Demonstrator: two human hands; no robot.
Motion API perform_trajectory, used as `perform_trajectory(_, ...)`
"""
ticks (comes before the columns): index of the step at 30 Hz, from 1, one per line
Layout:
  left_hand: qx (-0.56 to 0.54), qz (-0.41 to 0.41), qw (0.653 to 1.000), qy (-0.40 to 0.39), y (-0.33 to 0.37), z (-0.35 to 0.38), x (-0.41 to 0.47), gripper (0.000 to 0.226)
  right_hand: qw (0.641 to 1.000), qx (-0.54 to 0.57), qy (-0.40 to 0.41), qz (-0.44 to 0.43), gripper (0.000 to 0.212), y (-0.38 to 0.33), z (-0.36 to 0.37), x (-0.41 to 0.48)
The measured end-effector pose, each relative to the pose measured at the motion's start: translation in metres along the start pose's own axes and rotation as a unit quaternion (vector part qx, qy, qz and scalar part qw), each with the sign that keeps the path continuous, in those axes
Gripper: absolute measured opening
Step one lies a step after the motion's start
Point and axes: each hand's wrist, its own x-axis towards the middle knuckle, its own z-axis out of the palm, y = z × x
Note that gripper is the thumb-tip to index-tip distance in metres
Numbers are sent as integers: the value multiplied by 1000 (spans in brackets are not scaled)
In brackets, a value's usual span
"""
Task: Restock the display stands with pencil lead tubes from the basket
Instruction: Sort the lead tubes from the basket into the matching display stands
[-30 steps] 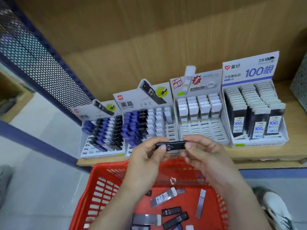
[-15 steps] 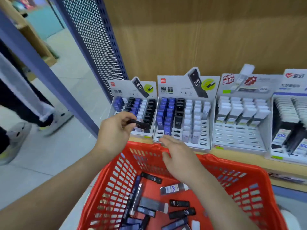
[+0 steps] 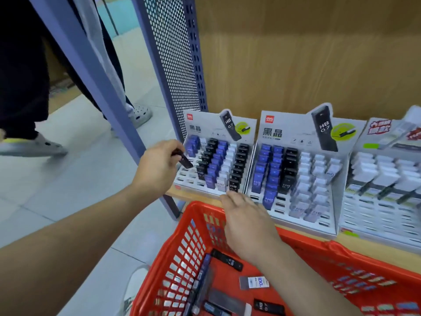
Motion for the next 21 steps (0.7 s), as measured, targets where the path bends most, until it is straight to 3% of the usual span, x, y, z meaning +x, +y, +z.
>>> perform_trajectory(11,-13,72,994,-79,-8,24,-6,22,998,-62,13,4,49,-4,-1,7)
perform_trajectory(16,21,178,980,-91,-7,22,-6,20,998,-60,9,-4,57,0,3,2)
perform_trajectory(21,43,217,968,-115,-8,24,-12,25,999,-27,13,-10,60,2,6,-1)
